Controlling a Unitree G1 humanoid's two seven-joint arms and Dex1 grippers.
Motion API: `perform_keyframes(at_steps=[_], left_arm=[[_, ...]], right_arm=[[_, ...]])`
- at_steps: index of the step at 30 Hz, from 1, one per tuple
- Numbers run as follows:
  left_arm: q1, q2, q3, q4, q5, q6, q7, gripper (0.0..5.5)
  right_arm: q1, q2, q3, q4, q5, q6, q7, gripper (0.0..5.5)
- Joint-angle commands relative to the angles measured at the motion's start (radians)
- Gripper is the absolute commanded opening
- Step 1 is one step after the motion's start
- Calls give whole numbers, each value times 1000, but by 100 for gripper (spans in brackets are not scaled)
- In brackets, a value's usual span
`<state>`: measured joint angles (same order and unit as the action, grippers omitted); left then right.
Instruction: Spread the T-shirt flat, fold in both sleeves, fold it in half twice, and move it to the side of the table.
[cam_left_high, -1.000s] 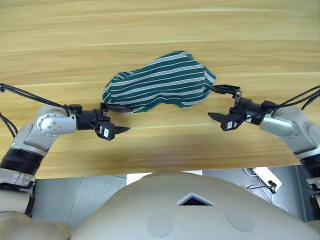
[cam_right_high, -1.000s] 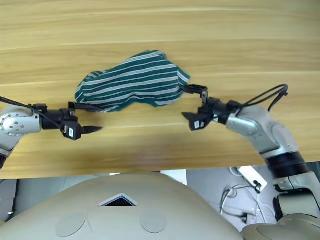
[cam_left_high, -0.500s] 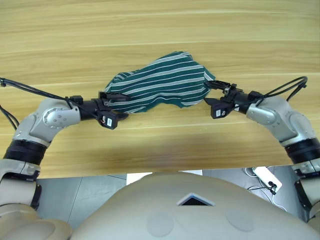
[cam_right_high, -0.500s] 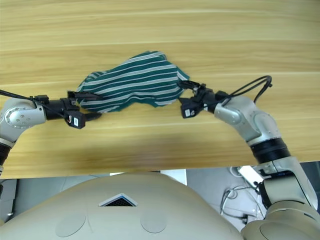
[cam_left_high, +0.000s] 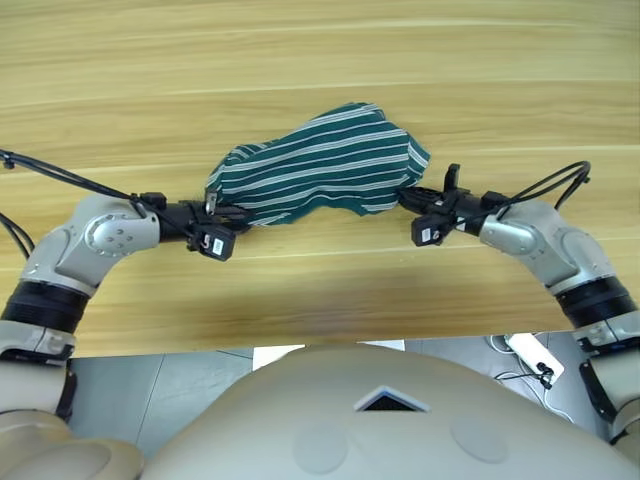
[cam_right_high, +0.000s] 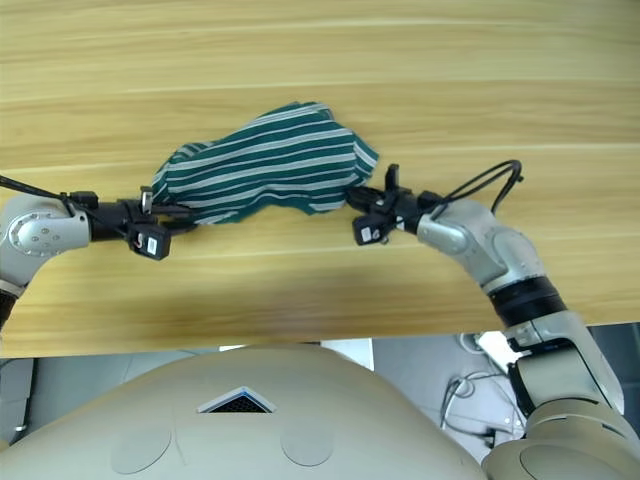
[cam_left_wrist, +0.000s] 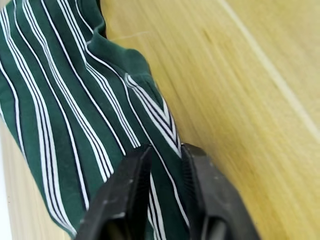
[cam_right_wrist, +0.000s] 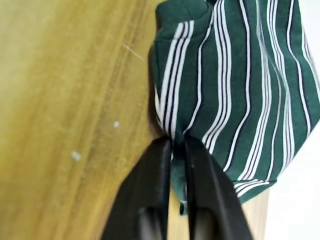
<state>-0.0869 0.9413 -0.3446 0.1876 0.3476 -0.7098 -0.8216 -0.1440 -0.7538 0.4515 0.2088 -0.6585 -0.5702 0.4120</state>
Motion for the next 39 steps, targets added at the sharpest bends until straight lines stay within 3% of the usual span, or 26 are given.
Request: perform_keyframes(at_steps=[1, 4, 10, 13, 16, 20, 23, 25, 28, 29, 31, 34, 36, 38, 39], left_arm=[[2, 13, 0, -10, 1, 31, -27, 45], [5, 7, 5, -27, -21, 45, -38, 1], [16, 0, 29, -88, -126, 50, -55, 1], [-62, -20, 141, -106, -260, 22, 9, 1], [-135, 10, 297, -92, -442, -20, 26, 1], [-53, 94, 438, -278, -780, 2, -88, 1], [242, 140, 594, -587, -1131, -3, -293, 1], [383, 103, 710, -743, -1346, 24, -453, 1], [491, 52, 795, -765, -1446, 56, -618, 1], [483, 61, 773, -701, -1311, 37, -582, 1], [138, -35, 483, -165, -685, -34, -425, 1], [62, 65, 387, -73, -258, 73, -345, 1], [-194, 55, 230, 137, -28, 82, -328, 1], [-658, -40, 88, 480, 114, 148, -274, 1], [-909, -97, 65, 643, 157, 220, -103, 1]], right_arm=[[22, 8, 26, 36, -28, 16, 20, 0], [24, 8, 23, 35, -23, 14, 16, 0], [47, -14, -19, -20, 25, -5, 8, 0], [86, -70, -102, -135, 150, -43, 28, 0], [154, -165, -303, -339, 422, -101, 35, 0], [388, -286, -694, -602, 933, -221, 121, 0], [623, -274, -934, -713, 1355, -396, 322, 0], [751, -234, -1029, -800, 1589, -462, 503, 0], [760, -167, -1129, -832, 1907, -292, 806, 0], [735, -200, -1090, -767, 1865, -269, 819, 0], [524, -304, -862, -460, 1455, -183, 750, 0], [50, -312, -531, 0, 778, -58, 727, 0], [-261, -271, -340, 223, 450, -7, 729, 0], [-791, -163, -75, 575, 18, 160, 407, 0], [-1076, -80, -1, 741, -87, 299, 102, 0]])
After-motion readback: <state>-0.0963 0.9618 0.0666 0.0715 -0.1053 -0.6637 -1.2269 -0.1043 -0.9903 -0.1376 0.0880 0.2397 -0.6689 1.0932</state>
